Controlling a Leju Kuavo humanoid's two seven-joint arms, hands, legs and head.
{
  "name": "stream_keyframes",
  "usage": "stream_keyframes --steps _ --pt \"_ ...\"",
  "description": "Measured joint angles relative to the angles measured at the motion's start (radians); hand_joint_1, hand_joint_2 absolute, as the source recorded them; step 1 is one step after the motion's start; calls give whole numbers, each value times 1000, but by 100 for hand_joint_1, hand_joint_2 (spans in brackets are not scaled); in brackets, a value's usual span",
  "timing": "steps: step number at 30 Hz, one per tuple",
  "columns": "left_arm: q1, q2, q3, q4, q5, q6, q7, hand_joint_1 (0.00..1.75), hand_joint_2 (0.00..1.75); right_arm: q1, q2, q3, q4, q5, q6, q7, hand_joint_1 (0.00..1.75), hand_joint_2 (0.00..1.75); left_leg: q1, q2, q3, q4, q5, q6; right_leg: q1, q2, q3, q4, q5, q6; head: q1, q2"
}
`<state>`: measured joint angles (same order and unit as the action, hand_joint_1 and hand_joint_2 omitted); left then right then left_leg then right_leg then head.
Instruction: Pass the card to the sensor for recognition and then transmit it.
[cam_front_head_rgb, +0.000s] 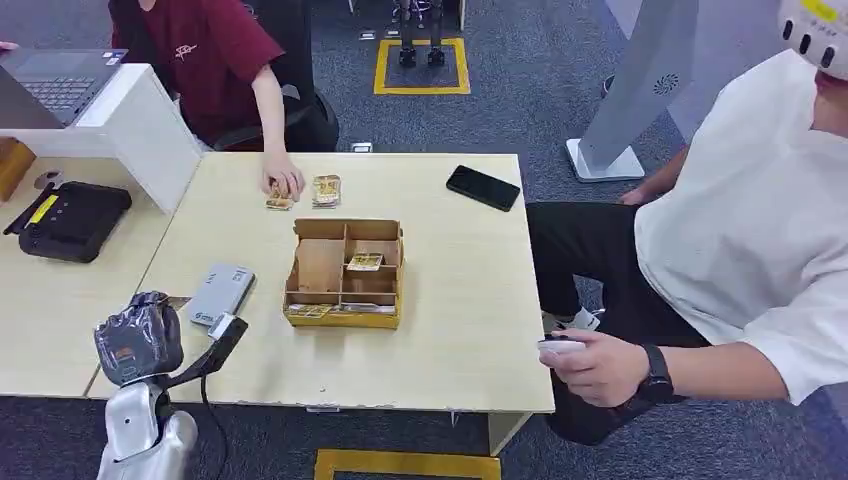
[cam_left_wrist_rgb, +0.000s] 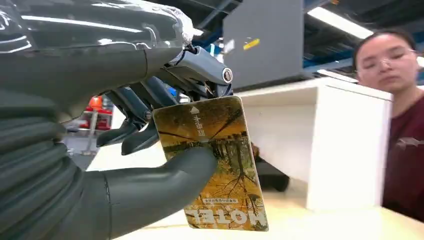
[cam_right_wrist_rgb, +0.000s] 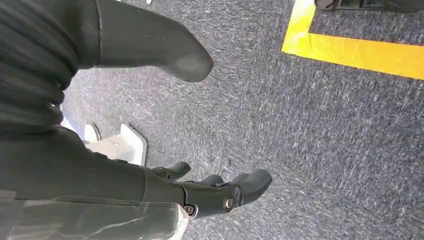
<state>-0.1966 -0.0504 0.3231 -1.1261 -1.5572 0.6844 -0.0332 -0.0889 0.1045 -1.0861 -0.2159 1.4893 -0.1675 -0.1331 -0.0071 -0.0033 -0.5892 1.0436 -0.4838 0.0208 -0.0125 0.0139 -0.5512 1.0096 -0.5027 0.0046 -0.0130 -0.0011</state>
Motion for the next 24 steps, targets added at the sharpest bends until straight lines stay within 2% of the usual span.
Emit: stream_keyframes --steps 3,4,6,8,11,13,19,24 --pt "-4 -6 0 17 20 0 -31 175 175 -1 0 0 0 4 0 2 0 175 0 0 0 0 0 0 0 0 0 0 0 0 0 0" --pt "-8 -13 1 24 50 0 -58 175 175 -1 0 0 0 4 0 2 0 175 0 0 0 0 0 0 0 0 0 0 0 0 0 0" --pt "-25 -27 10 55 153 -1 -145 175 175 -1 0 0 0 4 0 2 0 175 0 -1 0 0 0 0 0 -1 0 0 0 0 0 0" --pt "-52 -42 22 102 301 -18 -230 175 175 -2 0 0 0 2 -2 0 0 175 0 -1 0 0 0 0 0 -1 0 0 0 0 0 0" --pt "-77 -64 41 131 473 -113 -308 175 175 -3 2 0 0 2 -9 0 0 175 0 -1 0 0 0 0 0 0 0 0 1 0 0 0" --pt "-87 -77 49 133 520 -148 -326 175 175 -3 3 0 0 2 -11 0 0 175 0 -1 0 0 0 0 0 -1 0 0 0 0 0 0" --pt "-98 -97 71 126 590 -201 -346 175 175 -4 3 0 0 6 -11 3 0 175 0 0 0 0 0 0 0 0 0 0 0 0 0 0" --pt "-102 -119 96 85 714 -313 -362 175 175 -4 3 0 0 8 -11 3 0 175 0 0 0 0 0 0 0 0 0 0 0 0 0 0"
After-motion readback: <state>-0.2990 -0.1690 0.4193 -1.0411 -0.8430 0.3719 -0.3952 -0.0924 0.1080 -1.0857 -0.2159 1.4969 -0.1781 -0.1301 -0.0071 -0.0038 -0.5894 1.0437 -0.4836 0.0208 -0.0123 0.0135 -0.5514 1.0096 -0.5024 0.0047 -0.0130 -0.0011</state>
